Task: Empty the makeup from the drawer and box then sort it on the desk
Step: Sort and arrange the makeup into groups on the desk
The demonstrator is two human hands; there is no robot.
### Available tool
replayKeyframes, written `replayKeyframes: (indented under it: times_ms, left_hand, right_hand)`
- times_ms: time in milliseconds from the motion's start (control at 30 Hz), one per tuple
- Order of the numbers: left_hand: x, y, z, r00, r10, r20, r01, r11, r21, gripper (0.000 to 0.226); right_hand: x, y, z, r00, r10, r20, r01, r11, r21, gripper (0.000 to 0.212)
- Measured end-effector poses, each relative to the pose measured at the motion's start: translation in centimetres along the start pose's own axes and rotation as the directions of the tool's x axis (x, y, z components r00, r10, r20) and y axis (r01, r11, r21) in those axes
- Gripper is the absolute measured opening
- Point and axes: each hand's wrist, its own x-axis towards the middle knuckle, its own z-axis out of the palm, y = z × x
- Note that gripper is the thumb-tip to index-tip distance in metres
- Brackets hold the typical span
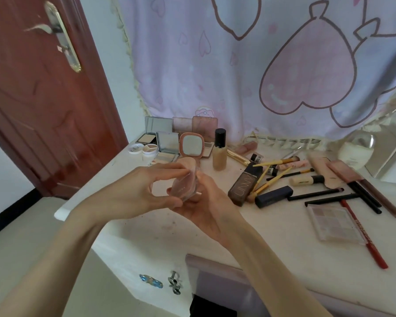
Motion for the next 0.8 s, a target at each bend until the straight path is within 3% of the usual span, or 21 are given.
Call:
replayKeyframes:
  times_ms: [200,300,433,533,667,800]
  left_hand:
    - [-1.7,-3.0,-2.3,0.999,-0.011,0.048,0.01,1.0,0.022,0.032]
    - [-2.6,-4.4,-3.7,0.999,-0.021,-0.03,0.021,1.0,-0.02,0.034]
    - [-2.5,-6.4,-5.4,0.998,-0.058,-0.035,0.052,0.986,-0.158,0.036]
    - [-1.4,-9.4,-6.6,0.968,-0.184,-0.169,0.154,0.972,-0.177,0.032]
    - [0.3,-12.9,-7.7,0.924,-0.266,-0.274,0.279,0.96,0.009,0.019]
    - [1.8,-14.6,-8.5,0.886,-0.28,-0.369,0.341,0.934,0.11,0.018]
  right_hand:
    - [3.5,2.7,2.3,0.998,0.063,-0.008,-0.063,0.998,0.026,0.039]
    - [5.0,3.8,2.9,0.992,0.118,-0.04,-0.114,0.988,0.108,0.038]
    - [7.2,4.8,3.7,0.988,0.148,-0.05,-0.144,0.987,0.074,0.041]
    - [9.1,5.3,4.4,0.989,0.135,-0.063,-0.132,0.99,0.044,0.04]
    - [11.5,6.2,5.8,0.987,0.082,-0.137,-0.106,0.978,-0.177,0.027]
    - [13.6,7.9,6.1,0.968,-0.062,-0.243,-0.068,0.868,-0.491,0.027]
